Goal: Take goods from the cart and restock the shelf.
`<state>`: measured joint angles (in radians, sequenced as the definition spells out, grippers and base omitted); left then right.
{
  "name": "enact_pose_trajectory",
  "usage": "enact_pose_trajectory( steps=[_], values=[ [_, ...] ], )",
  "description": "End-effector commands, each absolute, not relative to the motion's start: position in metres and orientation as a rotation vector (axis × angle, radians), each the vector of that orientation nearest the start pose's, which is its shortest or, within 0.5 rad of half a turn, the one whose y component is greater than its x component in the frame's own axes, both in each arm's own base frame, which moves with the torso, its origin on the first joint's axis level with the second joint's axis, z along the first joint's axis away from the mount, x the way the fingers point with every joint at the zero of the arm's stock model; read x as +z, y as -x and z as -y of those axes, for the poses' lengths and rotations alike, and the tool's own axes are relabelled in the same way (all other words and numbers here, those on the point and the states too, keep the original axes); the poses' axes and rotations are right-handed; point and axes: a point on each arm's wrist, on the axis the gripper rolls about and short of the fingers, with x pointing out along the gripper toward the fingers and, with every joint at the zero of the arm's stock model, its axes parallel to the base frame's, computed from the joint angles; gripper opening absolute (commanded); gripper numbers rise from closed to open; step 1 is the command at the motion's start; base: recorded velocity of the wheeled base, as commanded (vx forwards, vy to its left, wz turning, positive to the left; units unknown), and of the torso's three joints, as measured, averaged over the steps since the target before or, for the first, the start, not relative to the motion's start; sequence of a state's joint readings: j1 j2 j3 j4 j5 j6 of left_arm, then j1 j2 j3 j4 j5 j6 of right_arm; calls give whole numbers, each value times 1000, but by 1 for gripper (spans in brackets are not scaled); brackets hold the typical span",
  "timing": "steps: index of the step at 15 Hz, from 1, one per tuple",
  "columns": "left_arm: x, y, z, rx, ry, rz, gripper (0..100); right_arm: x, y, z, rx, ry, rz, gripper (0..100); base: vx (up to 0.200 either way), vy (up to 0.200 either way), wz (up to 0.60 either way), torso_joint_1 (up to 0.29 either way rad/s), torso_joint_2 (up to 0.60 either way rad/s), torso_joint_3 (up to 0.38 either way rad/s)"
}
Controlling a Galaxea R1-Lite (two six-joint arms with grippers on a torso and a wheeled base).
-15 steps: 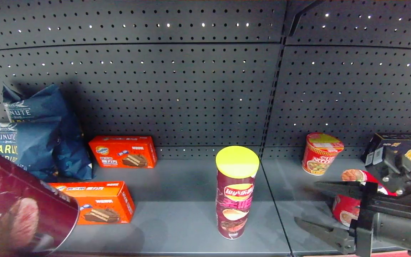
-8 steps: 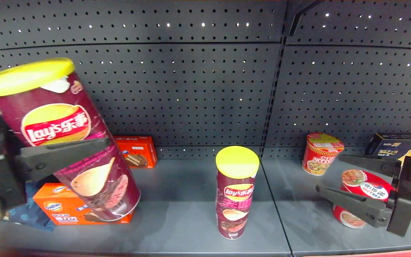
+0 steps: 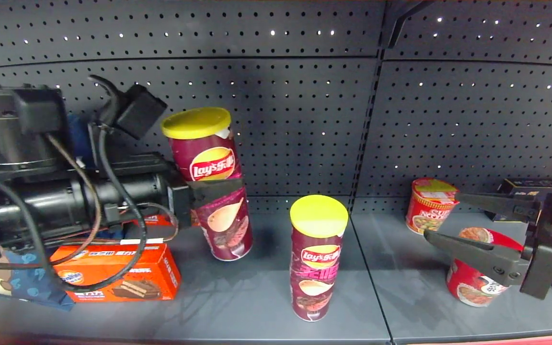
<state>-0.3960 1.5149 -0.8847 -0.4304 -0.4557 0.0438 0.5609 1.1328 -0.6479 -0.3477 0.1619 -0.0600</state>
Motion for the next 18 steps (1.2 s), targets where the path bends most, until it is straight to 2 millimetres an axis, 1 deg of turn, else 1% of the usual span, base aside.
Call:
enact_pose_trajectory(
  steps=[1, 2, 4, 6, 7, 8, 9, 12, 13, 16, 18],
  values=[
    [209, -278, 134, -879, -56, -267, 0, 244, -138, -91, 727, 85, -115, 100, 0, 0, 0, 0, 0, 0],
    [205, -288, 138, -879, -57, -274, 0, 244, -138, -91, 725, 83, -114, 100, 0, 0, 0, 0, 0, 0],
    [207, -311, 149, -883, -58, -253, 0, 245, -138, -91, 724, 60, -118, 100, 0, 0, 0, 0, 0, 0],
    [203, -332, 160, -889, -58, -244, 0, 247, -140, -92, 725, 59, -113, 100, 0, 0, 0, 0, 0, 0],
    [201, -338, 166, -896, -59, -242, 0, 247, -141, -93, 725, 59, -115, 100, 0, 0, 0, 0, 0, 0],
    [196, -349, 175, -907, -61, -239, 0, 250, -144, -95, 727, 57, -106, 100, 0, 0, 0, 0, 0, 0],
    [193, -356, 182, -913, -63, -236, 0, 250, -147, -97, 728, 58, -110, 100, 0, 0, 0, 0, 0, 0],
    [183, -371, 195, -927, -65, -239, 0, 251, -152, -100, 730, 55, -93, 100, 0, 0, 0, 0, 0, 0],
    [179, -373, 200, -936, -66, -239, 0, 250, -153, -100, 730, 54, -97, 100, 0, 0, 0, 0, 0, 0],
    [163, -383, 205, -938, -64, -221, 0, 249, -153, -100, 728, 53, -101, 100, 0, 0, 0, 0, 0, 0],
    [158, -384, 207, -945, -64, -227, 0, 249, -153, -100, 728, 50, -103, 100, 0, 0, 0, 0, 0, 0]
  ],
)
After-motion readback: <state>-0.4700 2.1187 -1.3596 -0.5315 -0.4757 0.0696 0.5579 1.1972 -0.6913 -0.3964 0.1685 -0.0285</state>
